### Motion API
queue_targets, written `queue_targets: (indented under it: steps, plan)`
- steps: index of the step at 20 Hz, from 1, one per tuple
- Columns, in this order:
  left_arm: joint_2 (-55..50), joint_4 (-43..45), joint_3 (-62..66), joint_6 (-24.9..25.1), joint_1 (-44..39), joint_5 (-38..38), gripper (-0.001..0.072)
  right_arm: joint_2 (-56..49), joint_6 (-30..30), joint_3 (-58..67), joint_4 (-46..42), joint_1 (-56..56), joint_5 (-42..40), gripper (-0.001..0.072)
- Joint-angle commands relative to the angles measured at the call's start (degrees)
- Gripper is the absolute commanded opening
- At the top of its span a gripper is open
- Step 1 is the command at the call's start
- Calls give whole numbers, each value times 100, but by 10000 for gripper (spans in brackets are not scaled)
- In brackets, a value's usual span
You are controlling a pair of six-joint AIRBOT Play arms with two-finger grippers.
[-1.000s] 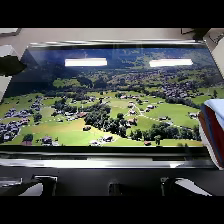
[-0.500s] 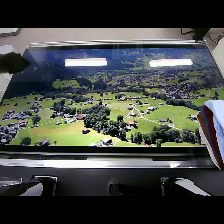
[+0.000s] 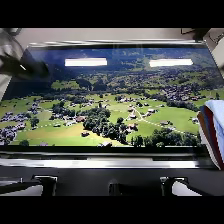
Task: Fold the clothes and pants, and hang the long-sleeved shirts on hangers.
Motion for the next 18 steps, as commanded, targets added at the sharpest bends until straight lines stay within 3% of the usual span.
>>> queue_targets:
  steps: [1, 3, 4, 7, 18]
  plan:
    - [50, -424, -1161, -157, -55, -339, 702, -461, 280, -601, -238, 1655, 623, 689]
    - [678, -422, -1956, -391, -50, 693, 702, -546, 275, -645, -538, 2076, 516, 688]
    - [809, -424, -2096, -374, -52, 763, 702, -544, 275, -645, -684, 2216, 496, 689]
    - [835, -382, -2105, -24, -46, 680, 705, -540, 275, -645, -592, 2350, 466, 688]
    - [772, -385, -2107, -24, -50, 680, 704, -540, 275, -645, -638, 2347, 455, 688]
